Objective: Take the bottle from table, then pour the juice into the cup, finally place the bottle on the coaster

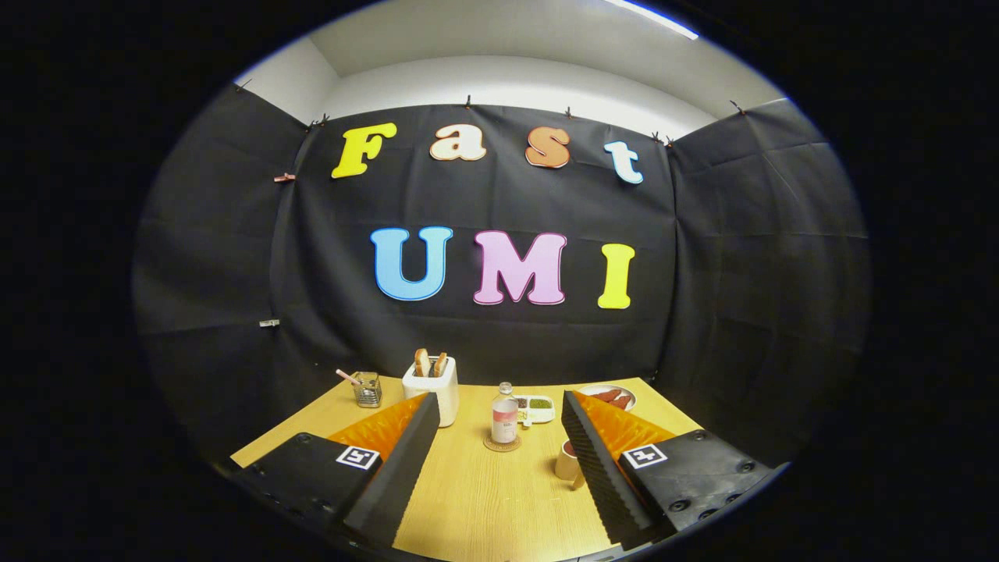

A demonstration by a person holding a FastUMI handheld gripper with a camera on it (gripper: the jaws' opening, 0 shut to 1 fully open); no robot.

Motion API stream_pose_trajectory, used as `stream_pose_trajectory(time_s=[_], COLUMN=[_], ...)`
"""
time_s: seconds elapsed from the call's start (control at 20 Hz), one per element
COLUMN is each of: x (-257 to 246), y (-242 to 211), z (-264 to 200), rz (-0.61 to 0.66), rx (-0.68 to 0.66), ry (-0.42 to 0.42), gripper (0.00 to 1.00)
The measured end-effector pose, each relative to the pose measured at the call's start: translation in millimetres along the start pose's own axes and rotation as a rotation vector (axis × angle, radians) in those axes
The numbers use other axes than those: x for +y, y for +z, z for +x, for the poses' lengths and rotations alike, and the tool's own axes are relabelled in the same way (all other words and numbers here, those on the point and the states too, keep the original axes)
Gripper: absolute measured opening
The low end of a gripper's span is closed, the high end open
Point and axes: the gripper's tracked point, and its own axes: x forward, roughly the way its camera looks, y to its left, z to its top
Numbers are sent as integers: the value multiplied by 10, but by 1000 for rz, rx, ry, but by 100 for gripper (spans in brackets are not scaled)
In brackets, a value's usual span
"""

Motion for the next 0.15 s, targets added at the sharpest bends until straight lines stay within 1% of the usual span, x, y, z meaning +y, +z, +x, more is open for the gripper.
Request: stream_pose_trajectory(time_s=[0.15], x=[71], y=[-133], z=[-27], rz=[8], rx=[1], ry=[-2], gripper=[97])
